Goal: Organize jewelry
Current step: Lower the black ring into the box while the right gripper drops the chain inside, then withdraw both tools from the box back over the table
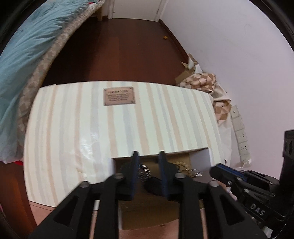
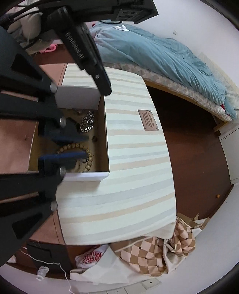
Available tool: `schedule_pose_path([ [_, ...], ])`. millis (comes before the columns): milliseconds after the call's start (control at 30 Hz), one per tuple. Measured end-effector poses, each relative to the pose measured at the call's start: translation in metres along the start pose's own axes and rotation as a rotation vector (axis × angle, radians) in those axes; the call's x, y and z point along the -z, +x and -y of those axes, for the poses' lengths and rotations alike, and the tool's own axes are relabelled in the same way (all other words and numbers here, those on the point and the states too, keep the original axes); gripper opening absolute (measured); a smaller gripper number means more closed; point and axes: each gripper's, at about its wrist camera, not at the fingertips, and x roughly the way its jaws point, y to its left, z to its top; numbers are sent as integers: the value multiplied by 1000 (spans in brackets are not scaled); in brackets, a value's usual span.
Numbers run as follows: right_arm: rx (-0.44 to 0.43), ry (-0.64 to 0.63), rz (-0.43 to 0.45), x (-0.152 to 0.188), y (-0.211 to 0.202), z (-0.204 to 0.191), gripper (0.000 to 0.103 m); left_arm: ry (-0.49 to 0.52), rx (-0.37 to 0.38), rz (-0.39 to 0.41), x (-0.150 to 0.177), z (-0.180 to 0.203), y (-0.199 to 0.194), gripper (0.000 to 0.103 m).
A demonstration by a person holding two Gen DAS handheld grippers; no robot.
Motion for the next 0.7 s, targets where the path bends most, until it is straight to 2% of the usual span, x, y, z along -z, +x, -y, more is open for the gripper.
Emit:
schedule_pose_path([
  [33, 11, -10, 8, 1, -3, -1, 34, -3, -22, 12, 1, -2, -4, 52],
  [67, 16, -18, 14, 3, -7, -2, 40, -8, -34, 32, 2, -6, -10, 63],
  [133, 38, -29, 22, 5, -12, -6, 46, -16, -77, 60, 5, -11, -18, 68],
  [200, 83, -53, 44, 10, -20, -10, 60, -18, -121, 78, 13, -16, -27, 69],
  [233, 106, -62, 48, 11, -22, -12, 65, -18, -142, 84, 16, -17, -30, 76],
  [267, 129, -72, 50, 13, -23, -14, 76, -18, -164, 88, 21, -19, -33, 87],
  [300, 159, -80, 53, 18, -25, -16, 85, -18, -182, 91, 27, -21, -36, 91],
  [400, 233, -107, 58, 32, -27, -21, 93, -22, -226, 103, 45, -24, -42, 94],
  [500, 262, -104, 47, 47, -28, -21, 102, -23, -260, 116, 63, -24, -48, 102],
  [700, 326, -111, 77, 73, -42, -27, 103, -28, -315, 159, 88, -15, -68, 103],
])
